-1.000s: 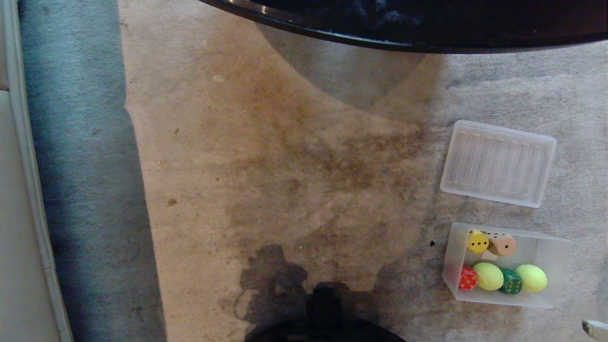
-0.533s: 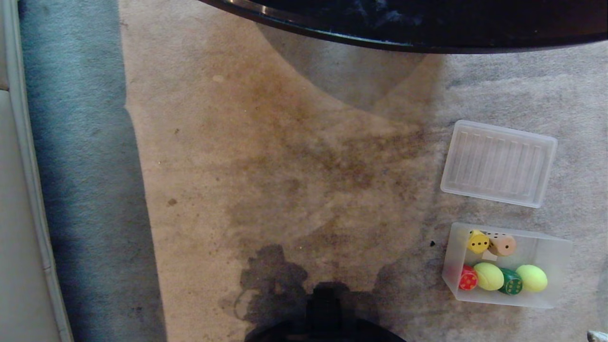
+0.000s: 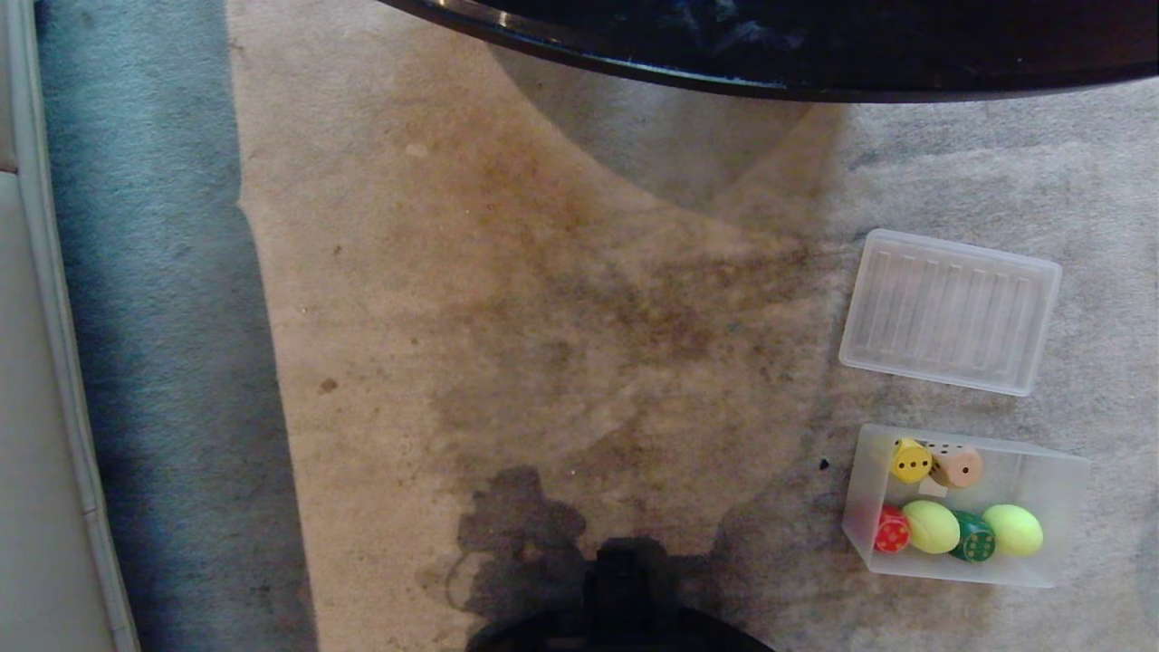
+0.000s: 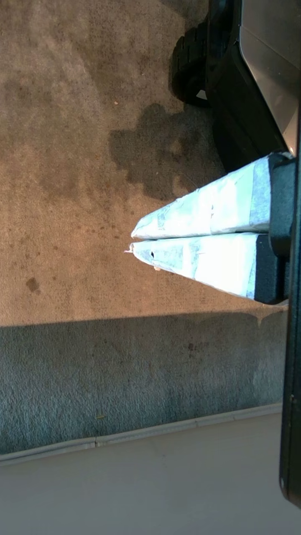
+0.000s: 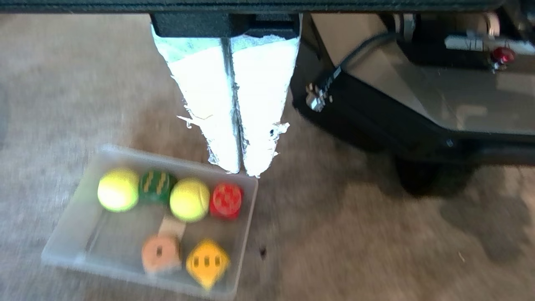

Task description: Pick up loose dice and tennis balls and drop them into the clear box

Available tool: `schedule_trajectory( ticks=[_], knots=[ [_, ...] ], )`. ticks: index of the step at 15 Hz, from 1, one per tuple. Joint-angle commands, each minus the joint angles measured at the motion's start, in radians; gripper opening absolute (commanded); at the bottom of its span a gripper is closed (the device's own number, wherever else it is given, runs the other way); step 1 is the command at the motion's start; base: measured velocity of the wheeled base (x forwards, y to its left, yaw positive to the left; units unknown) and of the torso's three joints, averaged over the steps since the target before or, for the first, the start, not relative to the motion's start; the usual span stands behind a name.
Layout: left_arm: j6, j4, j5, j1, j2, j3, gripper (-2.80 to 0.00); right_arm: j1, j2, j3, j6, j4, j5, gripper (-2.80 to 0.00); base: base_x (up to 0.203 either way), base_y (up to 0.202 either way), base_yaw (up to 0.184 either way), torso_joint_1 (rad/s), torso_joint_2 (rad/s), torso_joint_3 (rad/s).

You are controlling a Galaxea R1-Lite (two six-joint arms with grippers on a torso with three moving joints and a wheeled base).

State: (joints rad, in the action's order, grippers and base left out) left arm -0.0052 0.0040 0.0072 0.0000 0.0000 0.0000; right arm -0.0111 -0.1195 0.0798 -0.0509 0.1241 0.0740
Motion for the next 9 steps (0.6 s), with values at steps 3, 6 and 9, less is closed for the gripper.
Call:
schedule_trajectory(
  ticks=[3, 6, 9],
  knots=[
    [-0.001, 0.001, 0.000, 0.000, 0.000, 0.000, -2.80, 0.003, 0.119, 0.003, 0.003, 0.020, -0.003, -2.80, 0.000, 0.000, 0.000, 0.000, 0.00, 0.000],
    [-0.001, 0.001, 0.000, 0.000, 0.000, 0.000, -2.80, 0.003, 0.119, 0.003, 0.003, 0.020, -0.003, -2.80, 0.000, 0.000, 0.000, 0.000, 0.00, 0.000],
    [-0.001, 0.001, 0.000, 0.000, 0.000, 0.000, -2.80, 0.005, 0.121, -0.028, -0.015, 0.023, -0.077, -2.80, 0.000, 0.000, 0.000, 0.000, 0.00, 0.000]
  ],
)
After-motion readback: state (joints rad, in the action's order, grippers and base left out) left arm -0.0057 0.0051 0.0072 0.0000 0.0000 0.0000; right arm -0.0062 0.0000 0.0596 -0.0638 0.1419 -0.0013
